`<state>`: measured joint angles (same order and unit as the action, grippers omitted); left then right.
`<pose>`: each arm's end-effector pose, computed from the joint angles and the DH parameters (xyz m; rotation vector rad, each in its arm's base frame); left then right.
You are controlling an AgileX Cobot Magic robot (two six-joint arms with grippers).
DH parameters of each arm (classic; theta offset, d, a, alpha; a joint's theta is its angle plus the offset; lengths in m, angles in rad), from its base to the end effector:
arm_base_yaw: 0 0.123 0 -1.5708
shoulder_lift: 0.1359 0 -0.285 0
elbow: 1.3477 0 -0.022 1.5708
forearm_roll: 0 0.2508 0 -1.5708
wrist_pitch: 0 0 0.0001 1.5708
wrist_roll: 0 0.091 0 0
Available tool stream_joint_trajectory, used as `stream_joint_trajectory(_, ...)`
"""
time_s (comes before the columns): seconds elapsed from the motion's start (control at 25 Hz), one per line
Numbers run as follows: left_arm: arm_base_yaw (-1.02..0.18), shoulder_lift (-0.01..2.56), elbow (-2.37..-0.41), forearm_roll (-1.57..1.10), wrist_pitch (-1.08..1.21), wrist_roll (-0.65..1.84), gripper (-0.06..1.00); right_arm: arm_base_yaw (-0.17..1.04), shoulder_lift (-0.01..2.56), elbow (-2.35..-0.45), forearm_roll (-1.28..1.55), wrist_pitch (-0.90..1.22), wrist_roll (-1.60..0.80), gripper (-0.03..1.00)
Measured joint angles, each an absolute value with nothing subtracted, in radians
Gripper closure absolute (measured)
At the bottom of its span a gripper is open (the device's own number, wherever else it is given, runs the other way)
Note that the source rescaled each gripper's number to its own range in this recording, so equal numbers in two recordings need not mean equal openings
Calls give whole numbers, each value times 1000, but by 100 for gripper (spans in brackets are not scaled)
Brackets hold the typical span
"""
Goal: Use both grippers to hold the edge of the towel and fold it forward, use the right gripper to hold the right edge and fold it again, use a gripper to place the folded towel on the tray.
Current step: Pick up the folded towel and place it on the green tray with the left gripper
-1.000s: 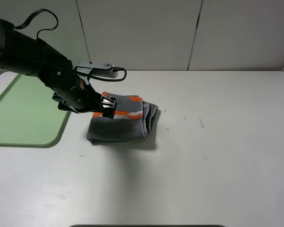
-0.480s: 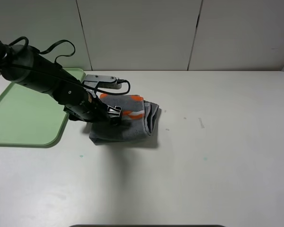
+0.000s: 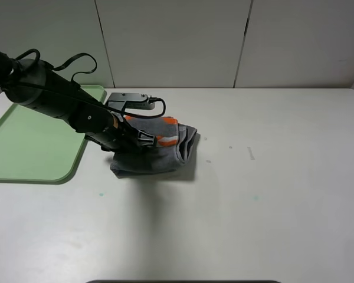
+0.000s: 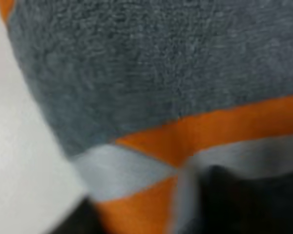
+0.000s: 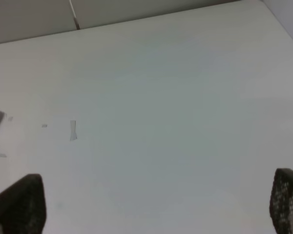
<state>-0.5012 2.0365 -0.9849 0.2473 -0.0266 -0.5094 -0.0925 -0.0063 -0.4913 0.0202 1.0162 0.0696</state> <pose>0.3295 -0.1812 0.0909 0.3054 2.5206 -0.3170 -0.0029 0.0018 0.2785 0.1617 1.9955 0.0093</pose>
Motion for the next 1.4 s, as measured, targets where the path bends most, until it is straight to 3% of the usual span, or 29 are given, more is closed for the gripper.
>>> stream_joint_trajectory(0.04,-501,2037,-985,247,-28,-509,72,-93,-6,-491,20,1016,70,-3)
stream_joint_trajectory(0.08,-501,2037,-986,247,-28,-509,78,-93,-6,-491,20,1016,70,-3)
stream_joint_trajectory(0.72,-481,1996,-986,247,86,-471,78,-93,-6,-491,20,1017,71,-3)
stream_joint_trajectory(1.4,-218,1745,-985,396,352,-406,78,-93,-6,-491,20,1017,71,-3)
